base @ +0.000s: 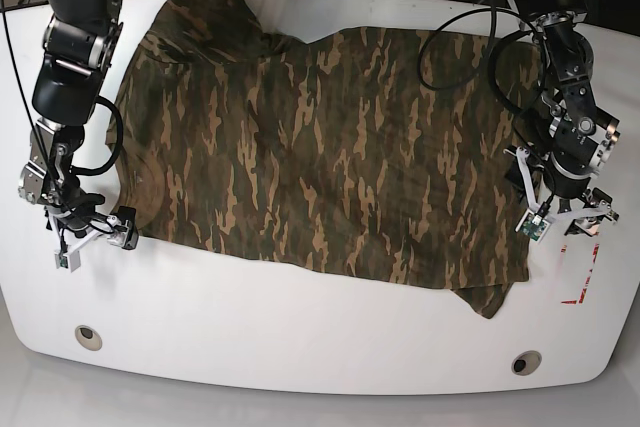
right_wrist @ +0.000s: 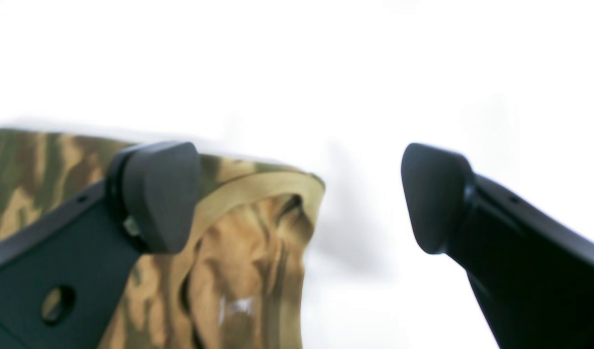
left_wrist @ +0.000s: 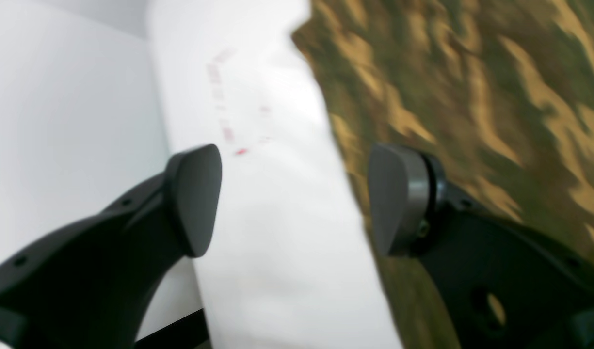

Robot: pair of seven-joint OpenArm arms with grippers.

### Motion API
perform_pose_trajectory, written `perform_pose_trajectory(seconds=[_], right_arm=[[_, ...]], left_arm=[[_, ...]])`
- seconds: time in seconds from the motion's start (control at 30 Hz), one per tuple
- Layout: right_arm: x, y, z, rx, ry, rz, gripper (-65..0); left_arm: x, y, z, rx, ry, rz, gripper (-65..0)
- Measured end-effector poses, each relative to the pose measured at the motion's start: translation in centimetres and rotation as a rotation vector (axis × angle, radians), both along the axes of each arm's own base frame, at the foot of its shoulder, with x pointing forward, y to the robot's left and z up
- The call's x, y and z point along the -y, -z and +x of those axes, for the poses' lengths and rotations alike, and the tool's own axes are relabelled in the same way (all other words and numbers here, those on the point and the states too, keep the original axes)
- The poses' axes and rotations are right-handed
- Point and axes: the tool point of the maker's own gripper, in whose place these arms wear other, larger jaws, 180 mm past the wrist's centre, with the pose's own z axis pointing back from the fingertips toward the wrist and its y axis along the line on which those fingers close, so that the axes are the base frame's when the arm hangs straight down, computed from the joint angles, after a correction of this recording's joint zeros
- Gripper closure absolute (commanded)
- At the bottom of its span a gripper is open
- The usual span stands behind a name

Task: Layout the t-shirt on the table in an organized manner, then fold the t-shirt properly
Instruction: 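Release the shirt and move both grippers to the hem corners, then grasp the hem corners with both grippers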

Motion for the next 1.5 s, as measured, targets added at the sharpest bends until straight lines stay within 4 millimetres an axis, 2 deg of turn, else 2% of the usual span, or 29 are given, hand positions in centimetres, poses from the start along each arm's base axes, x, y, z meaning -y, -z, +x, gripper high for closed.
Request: perform_pose_trajectory(seconds=[0.13, 0.33, 0.47, 0.57, 0.6, 0.67, 0.93, 0.97, 1.13, 1.27, 1.3, 1.5], right_arm=[[0.2, 1.4, 0.2, -0.013, 0.033, 0.033, -63.5], [0.1, 2.4, -0.1, -0.021, 0.05, 0.057, -63.5], [-0.8, 2.9, -0.1, -0.026, 0.043, 0.07, -58.8], [-1.9, 3.5, -0.1, -0.027, 0.035, 0.089, -51.1], [-2.3, 3.7, -0.2, -0.03, 0.032, 0.096, -45.6], [-2.9, 4.0, -0.2, -0.021, 0.032, 0.112, -39.7], [-5.0, 4.5, 0.0, -0.023, -0.008, 0.143, -1.6], [-5.4, 4.6, 0.0, -0.025, -0.023, 0.146, 0.0], [-7.3, 5.0, -0.9, -0.077, -0.112, 0.181, 0.0], [-7.4, 4.1, -1.6, -0.149, -0.192, 0.122, 0.0], [-7.5, 4.1, -2.3, -0.197, -0.213, 0.099, 0.0], [-6.9, 1.5, -5.9, -0.24, -0.305, -0.019, -0.1]], left_arm=[[0.0, 0.5, -0.4, -0.014, 0.001, 0.001, -44.5], [-0.1, 0.9, -0.8, -0.025, -0.001, 0.001, -44.5], [0.0, 1.0, -0.8, -0.028, 0.0, -0.004, -44.5], [0.0, 1.0, -0.9, -0.028, 0.0, -0.003, -44.5], [0.0, 1.0, -0.9, -0.028, 0.0, -0.003, -44.5], [0.0, 1.1, -0.9, -0.029, -0.001, -0.002, -44.5], [0.0, 1.1, -0.9, -0.029, -0.001, -0.002, -44.5], [-0.1, 1.0, -0.9, -0.029, -0.002, 0.0, -44.5], [-0.1, 1.0, -0.9, -0.028, -0.002, 0.0, -44.5], [-0.1, 1.0, -0.9, -0.028, -0.003, 0.0, -44.5], [-0.1, 1.0, -0.9, -0.029, -0.003, 0.001, -44.5], [-0.2, 1.2, -1.0, -0.034, -0.003, 0.003, -44.5]])
